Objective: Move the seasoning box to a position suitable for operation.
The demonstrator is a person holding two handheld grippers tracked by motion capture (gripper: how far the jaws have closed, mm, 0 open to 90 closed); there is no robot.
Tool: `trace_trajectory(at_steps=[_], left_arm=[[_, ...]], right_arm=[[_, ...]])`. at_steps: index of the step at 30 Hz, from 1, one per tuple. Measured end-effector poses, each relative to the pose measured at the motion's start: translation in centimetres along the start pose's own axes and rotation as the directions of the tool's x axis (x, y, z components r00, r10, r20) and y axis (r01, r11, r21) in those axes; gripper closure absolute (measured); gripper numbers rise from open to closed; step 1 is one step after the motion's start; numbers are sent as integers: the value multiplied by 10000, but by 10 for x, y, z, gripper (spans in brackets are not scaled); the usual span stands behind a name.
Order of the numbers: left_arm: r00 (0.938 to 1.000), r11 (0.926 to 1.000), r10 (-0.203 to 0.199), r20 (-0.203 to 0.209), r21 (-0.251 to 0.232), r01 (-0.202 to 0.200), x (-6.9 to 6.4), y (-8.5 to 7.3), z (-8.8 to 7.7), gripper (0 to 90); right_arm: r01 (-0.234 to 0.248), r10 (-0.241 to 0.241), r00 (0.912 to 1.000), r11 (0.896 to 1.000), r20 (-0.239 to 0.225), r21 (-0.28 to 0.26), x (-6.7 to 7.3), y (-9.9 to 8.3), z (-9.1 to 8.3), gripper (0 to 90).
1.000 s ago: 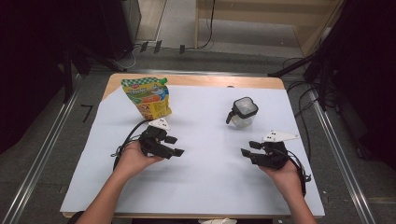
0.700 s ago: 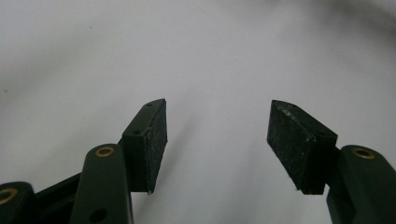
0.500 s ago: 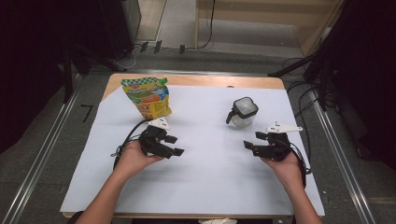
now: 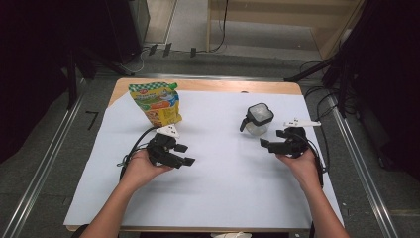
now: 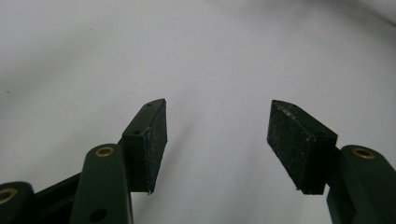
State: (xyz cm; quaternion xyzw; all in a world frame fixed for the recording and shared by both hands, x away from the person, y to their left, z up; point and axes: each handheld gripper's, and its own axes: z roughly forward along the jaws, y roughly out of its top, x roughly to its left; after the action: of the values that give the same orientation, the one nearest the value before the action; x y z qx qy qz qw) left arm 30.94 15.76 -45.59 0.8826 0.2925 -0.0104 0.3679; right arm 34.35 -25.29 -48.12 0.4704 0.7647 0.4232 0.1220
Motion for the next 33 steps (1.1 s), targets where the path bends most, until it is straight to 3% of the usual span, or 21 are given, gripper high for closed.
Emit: trace_trajectory(at_steps=[8,16,33], left_arm=[[10000,10000,-1,0,17,1,-1,0,1,388],[10000,10000,2,10,40,-2,0,0,1,388],[10000,10000,4,99,80,-5,-1,0,4,388]], right_arm=[[78,-83,9981,9999,606,85,-5,17,23,134],[28,-21,9975,10000,709,-95,-9,22,43,130],[-138,287,9935,9910,1105,-1334,-11,23,80,117]])
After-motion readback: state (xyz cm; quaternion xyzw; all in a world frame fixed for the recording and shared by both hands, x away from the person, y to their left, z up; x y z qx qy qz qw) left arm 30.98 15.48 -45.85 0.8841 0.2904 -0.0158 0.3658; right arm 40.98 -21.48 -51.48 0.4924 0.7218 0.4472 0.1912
